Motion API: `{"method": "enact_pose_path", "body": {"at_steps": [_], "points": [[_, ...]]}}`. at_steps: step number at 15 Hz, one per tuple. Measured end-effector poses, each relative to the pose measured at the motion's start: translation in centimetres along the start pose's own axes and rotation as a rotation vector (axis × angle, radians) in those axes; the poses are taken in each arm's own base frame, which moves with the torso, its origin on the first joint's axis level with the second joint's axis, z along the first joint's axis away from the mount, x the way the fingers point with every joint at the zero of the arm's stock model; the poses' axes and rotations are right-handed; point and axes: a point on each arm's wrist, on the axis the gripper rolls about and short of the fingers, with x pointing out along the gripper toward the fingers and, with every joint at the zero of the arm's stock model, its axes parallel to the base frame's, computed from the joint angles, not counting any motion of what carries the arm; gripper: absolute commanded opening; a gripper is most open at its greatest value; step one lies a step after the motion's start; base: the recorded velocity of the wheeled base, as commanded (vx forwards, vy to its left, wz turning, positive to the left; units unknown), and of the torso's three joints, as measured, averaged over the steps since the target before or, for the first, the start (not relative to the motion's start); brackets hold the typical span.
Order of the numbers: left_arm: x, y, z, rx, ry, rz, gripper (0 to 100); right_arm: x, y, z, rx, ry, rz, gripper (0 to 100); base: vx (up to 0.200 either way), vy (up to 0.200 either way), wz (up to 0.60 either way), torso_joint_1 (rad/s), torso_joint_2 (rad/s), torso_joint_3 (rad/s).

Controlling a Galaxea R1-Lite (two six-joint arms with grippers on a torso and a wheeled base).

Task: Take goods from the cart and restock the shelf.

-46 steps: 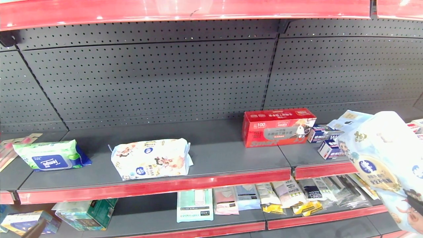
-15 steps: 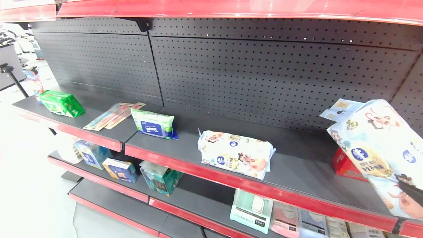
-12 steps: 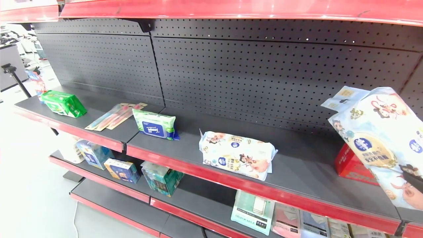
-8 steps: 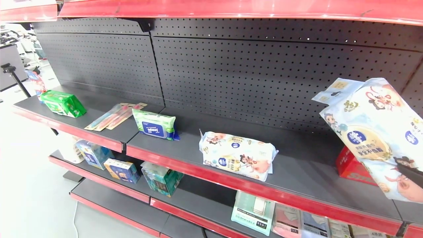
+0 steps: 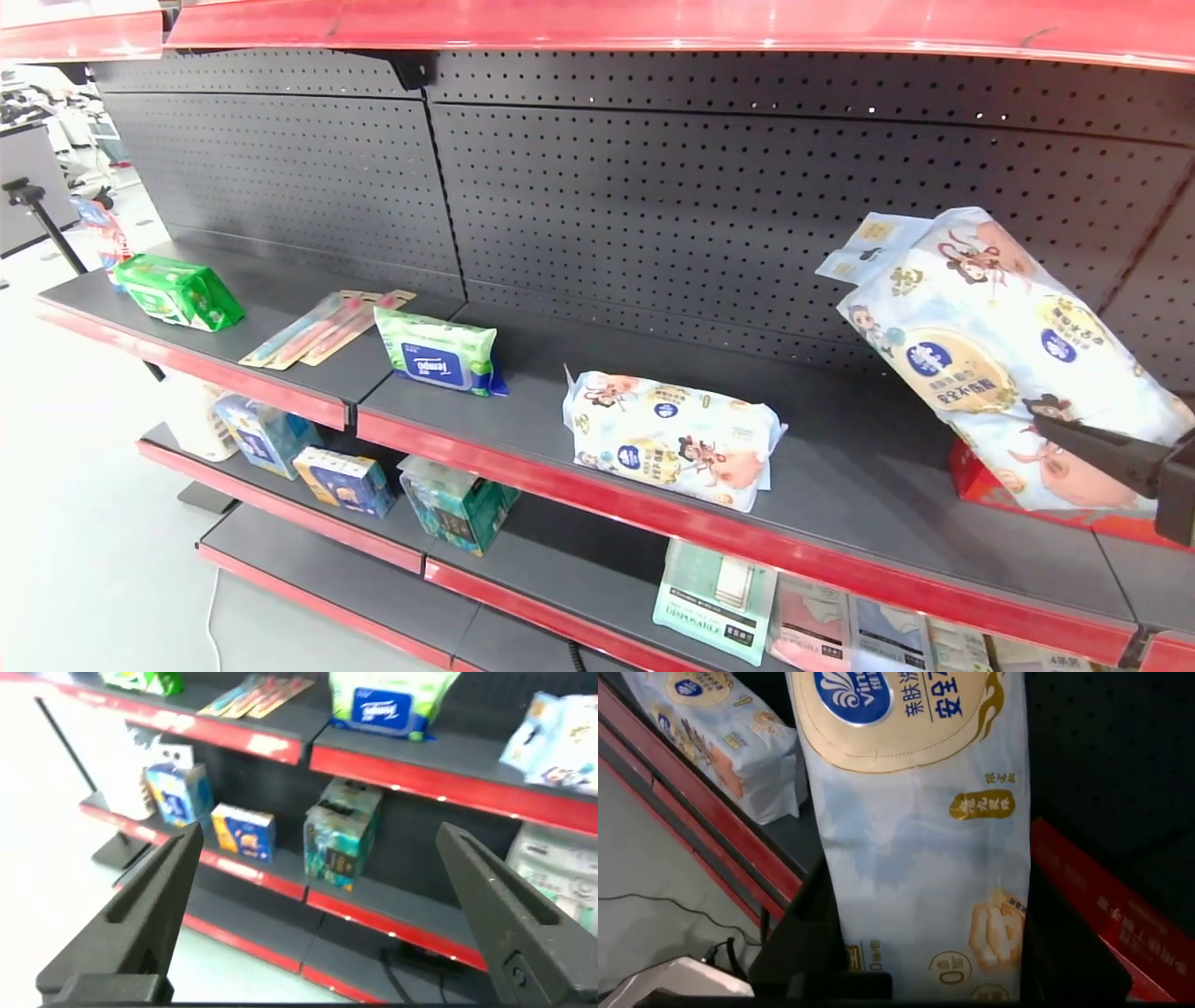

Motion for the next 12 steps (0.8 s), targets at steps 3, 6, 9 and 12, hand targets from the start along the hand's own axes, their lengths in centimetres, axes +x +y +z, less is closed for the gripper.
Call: {"method": "enact_pose_path", "body": {"at_steps": [3,6,9,12], "points": [[0.1,0.0,-0.5,0.013,-0.016,-0.019,100,2.0,-0.2,0.6,-0.026,0.016,0.044,0,0.0,0.0,0.0,0.0,0.0,0.0],[0.1,0.0,-0.6,0.012,-0.014,-0.019,100,3.4,-0.3,1.2,-0.029,0.018,0.086,0,0.0,0.0,0.0,0.0,0.0,0.0],[0.2,0.0,-0.6,0.012,-0.013,-0.019,100,4.6,-0.4,1.5,-0.035,0.027,0.113,0,0.0,0.0,0.0,0.0,0.0,0.0],[0.2,0.0,-0.6,0.012,-0.013,-0.018,100,5.7,-0.6,1.9,-0.035,0.03,0.14,0,0.0,0.0,0.0,0.0,0.0,0.0]]}}
